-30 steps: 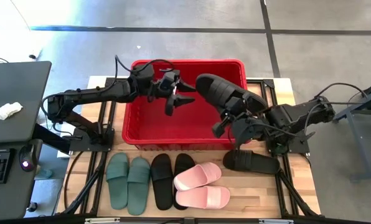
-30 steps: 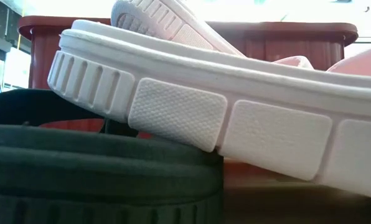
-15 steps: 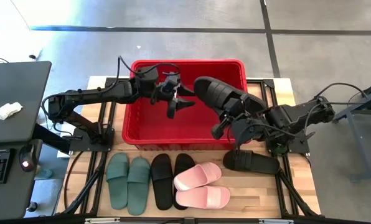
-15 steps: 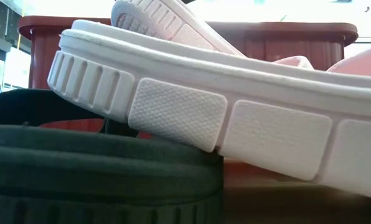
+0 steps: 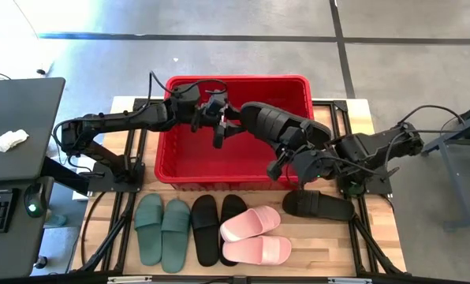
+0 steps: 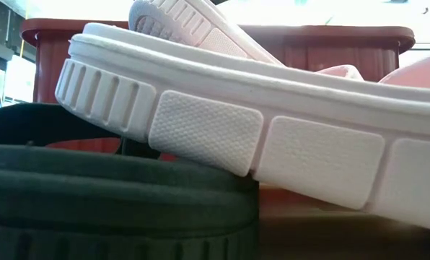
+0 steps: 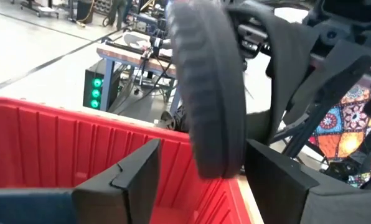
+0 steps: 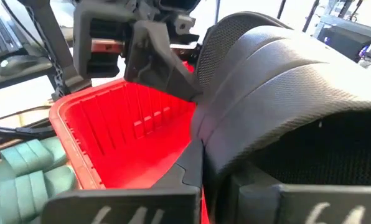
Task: Pick and place slides into bin
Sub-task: Put the black slipper into the red bin
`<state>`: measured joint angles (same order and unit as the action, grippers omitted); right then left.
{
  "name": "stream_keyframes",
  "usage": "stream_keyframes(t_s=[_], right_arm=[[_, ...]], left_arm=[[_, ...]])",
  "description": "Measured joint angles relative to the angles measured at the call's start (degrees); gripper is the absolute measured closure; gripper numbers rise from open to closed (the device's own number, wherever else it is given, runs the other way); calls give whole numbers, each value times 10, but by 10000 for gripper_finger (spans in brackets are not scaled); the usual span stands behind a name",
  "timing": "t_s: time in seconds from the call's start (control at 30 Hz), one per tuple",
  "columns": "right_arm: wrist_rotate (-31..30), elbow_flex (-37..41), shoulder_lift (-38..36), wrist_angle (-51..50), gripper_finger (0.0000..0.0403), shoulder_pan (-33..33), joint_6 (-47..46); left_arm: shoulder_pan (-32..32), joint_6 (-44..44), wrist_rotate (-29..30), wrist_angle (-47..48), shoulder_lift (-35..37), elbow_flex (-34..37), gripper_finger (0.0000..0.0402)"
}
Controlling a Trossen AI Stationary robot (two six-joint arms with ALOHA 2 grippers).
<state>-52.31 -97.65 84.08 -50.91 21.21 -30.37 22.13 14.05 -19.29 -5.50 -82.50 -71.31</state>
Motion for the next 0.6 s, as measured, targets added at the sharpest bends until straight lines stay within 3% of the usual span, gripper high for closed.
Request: stream_keyframes(t_s=[0.23,0.53,0.6], right_arm=[[1,0,11,6,403,-2,9],[-9,0,12,0,403,-2,6],[-4,0,12,-6,403,-2,4]], left_arm=[[0,17,21,0,1,0,214],[0,11,41,4,1,0,360],[0,8,40,5,3,0,367]])
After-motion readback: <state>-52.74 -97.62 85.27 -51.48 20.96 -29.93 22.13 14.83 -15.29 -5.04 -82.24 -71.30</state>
